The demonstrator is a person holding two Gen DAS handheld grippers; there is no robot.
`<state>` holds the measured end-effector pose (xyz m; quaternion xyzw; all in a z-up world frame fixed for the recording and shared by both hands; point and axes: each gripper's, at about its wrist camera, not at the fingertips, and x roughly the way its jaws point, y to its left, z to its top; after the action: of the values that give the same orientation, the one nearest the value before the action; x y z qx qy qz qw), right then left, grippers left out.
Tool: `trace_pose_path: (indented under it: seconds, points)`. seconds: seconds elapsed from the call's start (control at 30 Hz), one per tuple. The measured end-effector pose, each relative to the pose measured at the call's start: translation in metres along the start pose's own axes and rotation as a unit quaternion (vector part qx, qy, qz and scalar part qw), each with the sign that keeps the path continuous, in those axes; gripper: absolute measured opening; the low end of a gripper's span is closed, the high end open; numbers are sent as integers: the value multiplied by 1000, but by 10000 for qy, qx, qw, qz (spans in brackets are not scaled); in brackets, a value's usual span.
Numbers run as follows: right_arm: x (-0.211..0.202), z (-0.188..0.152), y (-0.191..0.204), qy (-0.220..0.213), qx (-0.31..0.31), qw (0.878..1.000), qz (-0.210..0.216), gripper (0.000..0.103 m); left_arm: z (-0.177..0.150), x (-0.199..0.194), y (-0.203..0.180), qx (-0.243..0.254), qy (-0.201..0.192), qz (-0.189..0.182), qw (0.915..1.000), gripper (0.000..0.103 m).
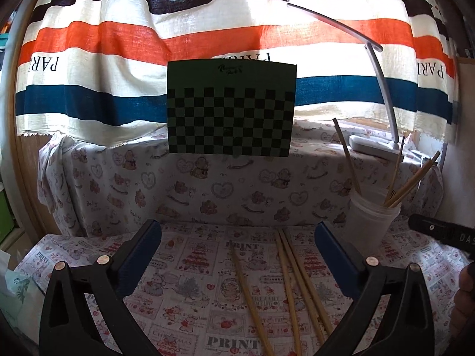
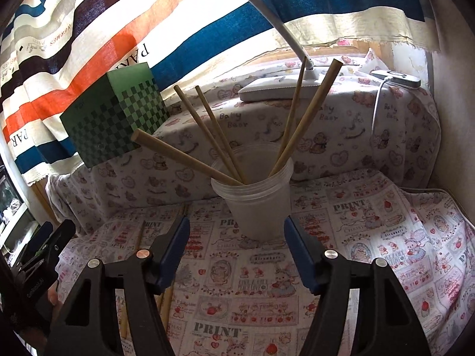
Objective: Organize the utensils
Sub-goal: 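Move both open tools back over the remaining chopsticks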
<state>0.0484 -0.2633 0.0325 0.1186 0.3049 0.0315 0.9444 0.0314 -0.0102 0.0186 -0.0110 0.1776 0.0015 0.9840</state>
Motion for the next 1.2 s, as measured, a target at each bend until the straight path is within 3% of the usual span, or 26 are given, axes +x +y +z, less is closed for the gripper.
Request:
trace_pose_path:
  seconds: [0.07,0.17,0.23,0.3,0.47,0.6,0.87,1.07,1.2]
  points:
    - [0,-1,-4,-85,91,9999,-59,74,-4,8,-2,74,193,148,9997,102]
    - [4,-2,-3,-85,-3,9997,-230,75,-7,13,-1,-131,450,-21,9989,102]
    - [5,-2,-3,-51,-3,9997,-222,85,-10,16,-3,-150,558,-69,9983,102]
    - [6,-4,-3,-68,20,9999,-144,88,-11,19,-4,-96,601,6,9981,102]
    - [12,-8,8,20,-237,9995,-221,88,-16,26,-6,78,545,331,9979,102]
    - [17,-12,16,100,-529,9981,-301,88,-20,31,-1,-106,636,21,9979,102]
    - [17,-15,18,199,-427,9987,-176,88,-22,36,1,-155,634,176,9977,102]
    - [24,-22,28,358,-694,9968,-180,88,-22,36,3,-182,632,139,9977,102]
    - [30,-28,32,722,-566,9953,308,88,-22,31,-5,33,494,232,9985,102]
